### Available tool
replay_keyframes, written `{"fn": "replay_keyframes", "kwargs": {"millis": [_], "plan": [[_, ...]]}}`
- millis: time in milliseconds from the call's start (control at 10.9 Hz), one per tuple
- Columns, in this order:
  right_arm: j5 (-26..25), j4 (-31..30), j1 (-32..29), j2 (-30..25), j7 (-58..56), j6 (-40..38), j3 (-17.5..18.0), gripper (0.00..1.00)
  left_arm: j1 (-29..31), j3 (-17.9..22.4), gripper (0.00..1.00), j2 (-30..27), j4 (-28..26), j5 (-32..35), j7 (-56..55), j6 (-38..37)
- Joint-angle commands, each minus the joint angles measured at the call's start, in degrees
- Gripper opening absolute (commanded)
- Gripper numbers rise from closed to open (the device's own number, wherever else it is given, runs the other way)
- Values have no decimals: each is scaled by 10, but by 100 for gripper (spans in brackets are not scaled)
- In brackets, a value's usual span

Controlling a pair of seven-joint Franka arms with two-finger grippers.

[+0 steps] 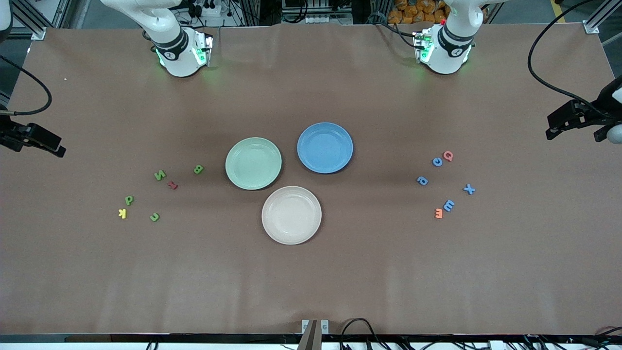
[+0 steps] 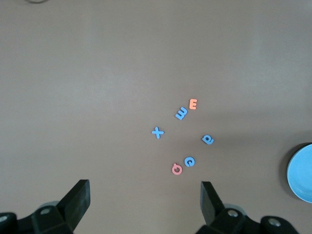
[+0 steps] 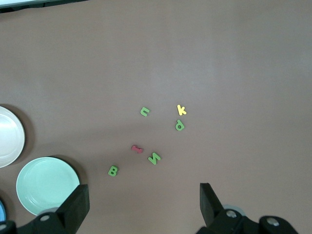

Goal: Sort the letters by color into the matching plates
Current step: 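Move the left gripper toward the blue foam letters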

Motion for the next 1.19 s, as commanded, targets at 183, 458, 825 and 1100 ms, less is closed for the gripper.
{"fn": "replay_keyframes", "kwargs": {"millis": [183,458,825,1100], "plan": [[-5,3,3,3,9,2,0,100,3,-3,100,-2,1,-13,2,-5],[-5,3,3,7,9,2,0,100,4,-3,100,0,-2,-13,0,-5],[-6,3,6,8,8,2,0,100,-2,-3,100,15,-20,-5,-3,4],[-6,4,6,8,9,2,0,100,0,-8,100,16,-75,-5,-5,45]]}}
